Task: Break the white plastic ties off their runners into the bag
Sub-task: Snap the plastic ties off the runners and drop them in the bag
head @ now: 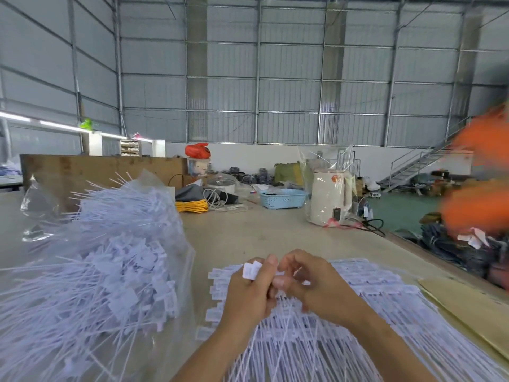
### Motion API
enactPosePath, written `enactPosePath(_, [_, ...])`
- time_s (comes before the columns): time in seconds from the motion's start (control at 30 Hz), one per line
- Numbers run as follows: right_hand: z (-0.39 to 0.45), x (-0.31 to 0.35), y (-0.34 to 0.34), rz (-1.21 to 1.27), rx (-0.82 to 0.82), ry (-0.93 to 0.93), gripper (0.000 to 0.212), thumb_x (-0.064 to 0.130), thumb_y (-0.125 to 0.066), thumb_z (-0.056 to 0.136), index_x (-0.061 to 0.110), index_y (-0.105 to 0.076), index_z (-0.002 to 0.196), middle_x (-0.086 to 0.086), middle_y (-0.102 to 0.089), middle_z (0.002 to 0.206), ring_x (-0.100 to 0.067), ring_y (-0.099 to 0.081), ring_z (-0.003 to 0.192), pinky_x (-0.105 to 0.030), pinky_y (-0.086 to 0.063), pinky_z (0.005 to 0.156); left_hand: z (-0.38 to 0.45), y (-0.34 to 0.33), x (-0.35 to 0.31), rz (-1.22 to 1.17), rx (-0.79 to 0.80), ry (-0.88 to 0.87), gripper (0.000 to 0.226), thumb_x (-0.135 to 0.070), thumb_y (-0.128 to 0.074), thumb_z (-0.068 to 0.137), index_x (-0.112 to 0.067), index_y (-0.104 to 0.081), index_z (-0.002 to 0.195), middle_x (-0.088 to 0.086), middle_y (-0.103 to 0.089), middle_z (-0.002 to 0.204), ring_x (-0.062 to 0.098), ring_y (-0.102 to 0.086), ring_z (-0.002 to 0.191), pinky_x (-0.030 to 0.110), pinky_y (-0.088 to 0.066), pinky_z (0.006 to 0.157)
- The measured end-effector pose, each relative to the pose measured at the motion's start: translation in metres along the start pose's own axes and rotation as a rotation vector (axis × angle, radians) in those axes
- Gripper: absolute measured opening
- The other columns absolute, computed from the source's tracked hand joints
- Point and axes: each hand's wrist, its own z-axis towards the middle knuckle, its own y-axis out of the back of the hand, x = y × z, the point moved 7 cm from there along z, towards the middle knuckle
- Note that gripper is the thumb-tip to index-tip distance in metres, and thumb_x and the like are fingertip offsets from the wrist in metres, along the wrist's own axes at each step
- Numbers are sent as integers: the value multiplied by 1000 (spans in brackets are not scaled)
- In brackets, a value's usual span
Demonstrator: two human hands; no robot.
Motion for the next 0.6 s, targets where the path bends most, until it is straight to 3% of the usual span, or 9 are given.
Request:
enactPosePath(0.07, [0, 0, -4, -54, 84, 9, 20, 27, -61, 89, 24, -60, 70, 5, -58, 66, -8, -51, 60, -21, -43, 52, -1, -1, 1, 6, 1, 35, 46, -43, -53, 92, -20, -49, 53, 1, -45, 45, 13, -39, 33, 17, -28, 36])
enactPosePath(0.17, [0, 1, -6, -72, 115, 60, 30, 19, -57, 92, 16, -57, 62, 9, -44, 50, -4, -36, 48, -17, -31, 50, -1, -2, 5, -23, 38, 144, 43, -44, -52, 93, -16, -46, 61, -2, -39, 42, 11, -31, 30, 15, -23, 34])
enactPosePath(0.23, [1, 1, -6, -120, 91, 103, 28, 17, -58, 91, 8, -56, 66, 8, -40, 54, -6, -35, 51, -17, -29, 52, -1, -4, 10, -15, 50, 250, 43, -45, -51, 93, -16, -40, 62, -4, -34, 40, 10, -25, 29, 12, -19, 34])
enactPosePath(0.33, [2, -7, 4, -329, 54, 154, 24, 19, -59, 90, 13, -54, 68, 10, -44, 62, -5, -41, 58, -23, -33, 58, -4, -3, 13, 17, 88, 426, 49, -42, -52, 92, -17, -37, 53, -5, -28, 34, 8, -20, 24, 7, -16, 34])
enactPosePath(0.4, [2, -28, 29, -451, -29, 70, 27, 26, -57, 92, 14, -53, 68, 10, -47, 66, -5, -43, 60, -19, -34, 57, -11, -3, 9, 3, 183, 528, 60, -46, -52, 91, -19, -35, 40, -6, -23, 33, 7, -17, 22, 5, -14, 33])
enactPosePath(0.5, [-3, -66, 64, -344, -184, -97, 34, 22, -56, 93, 15, -47, 61, 5, -45, 60, -8, -41, 55, -17, -31, 53, -20, -9, -21, -44, 314, 419, 58, -53, -54, 82, -20, -35, 38, -7, -23, 36, 5, -18, 23, 6, -13, 31])
enactPosePath(0.6, [1, -78, 47, -415, -102, -137, 38, 22, -56, 93, 15, -43, 59, 3, -42, 57, -6, -37, 50, -19, -30, 51, -34, -18, -76, -228, 383, 120, 43, -55, -53, 70, -19, -47, 47, -6, -30, 38, 3, -22, 25, 7, -17, 30])
